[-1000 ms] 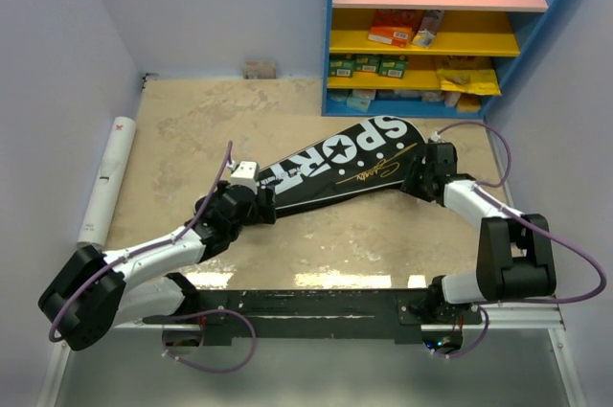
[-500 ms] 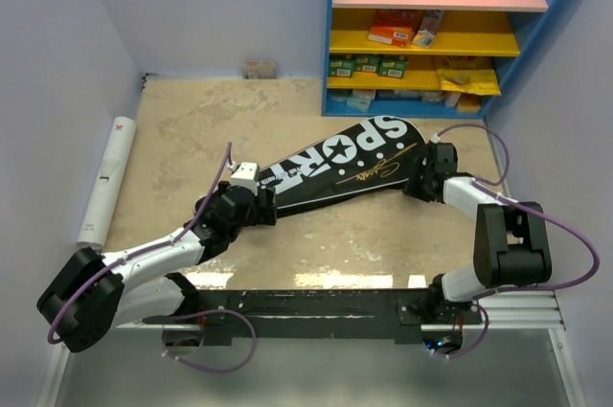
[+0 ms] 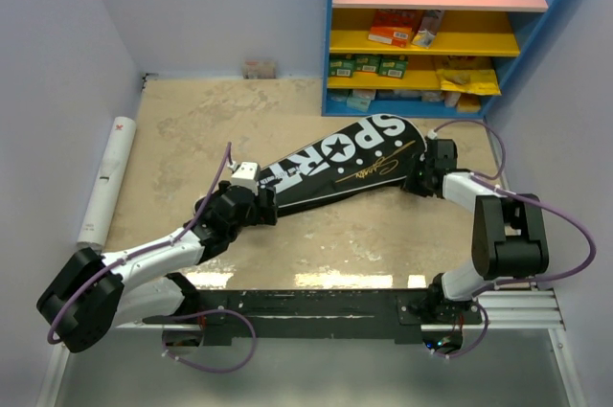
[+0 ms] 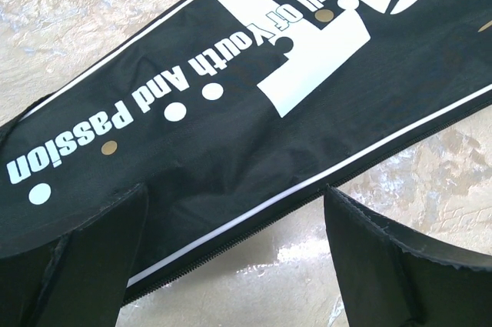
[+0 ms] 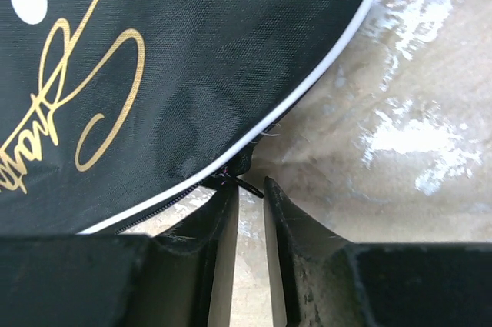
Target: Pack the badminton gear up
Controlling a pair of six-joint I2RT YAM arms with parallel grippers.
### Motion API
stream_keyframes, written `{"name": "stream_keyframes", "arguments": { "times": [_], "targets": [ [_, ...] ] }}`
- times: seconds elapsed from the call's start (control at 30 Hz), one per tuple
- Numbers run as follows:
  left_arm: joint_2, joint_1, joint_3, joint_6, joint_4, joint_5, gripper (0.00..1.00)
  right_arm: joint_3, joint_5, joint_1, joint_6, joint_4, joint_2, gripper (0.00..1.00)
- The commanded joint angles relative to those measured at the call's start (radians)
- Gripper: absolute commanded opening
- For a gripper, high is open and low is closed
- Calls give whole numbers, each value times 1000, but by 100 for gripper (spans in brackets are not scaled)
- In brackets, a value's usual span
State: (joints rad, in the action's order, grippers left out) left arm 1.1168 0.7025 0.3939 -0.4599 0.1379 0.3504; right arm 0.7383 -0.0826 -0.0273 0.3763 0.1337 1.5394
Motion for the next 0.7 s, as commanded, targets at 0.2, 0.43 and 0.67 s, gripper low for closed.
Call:
{"name": "stream_keyframes", "arguments": {
  "times": [0.2, 0.43, 0.67],
  "targets": [
    [-25, -6, -12, 9, 45, -4, 100, -2, -98, -2, -45, -17, 33, 4],
    [-15, -5, -12, 13, 46, -8, 100, -14, -97, -3, -43, -19, -2, 0],
    [54, -5, -1, 23, 60, -16, 100, 1, -85, -8, -39, 61, -130, 0]
  ]
}}
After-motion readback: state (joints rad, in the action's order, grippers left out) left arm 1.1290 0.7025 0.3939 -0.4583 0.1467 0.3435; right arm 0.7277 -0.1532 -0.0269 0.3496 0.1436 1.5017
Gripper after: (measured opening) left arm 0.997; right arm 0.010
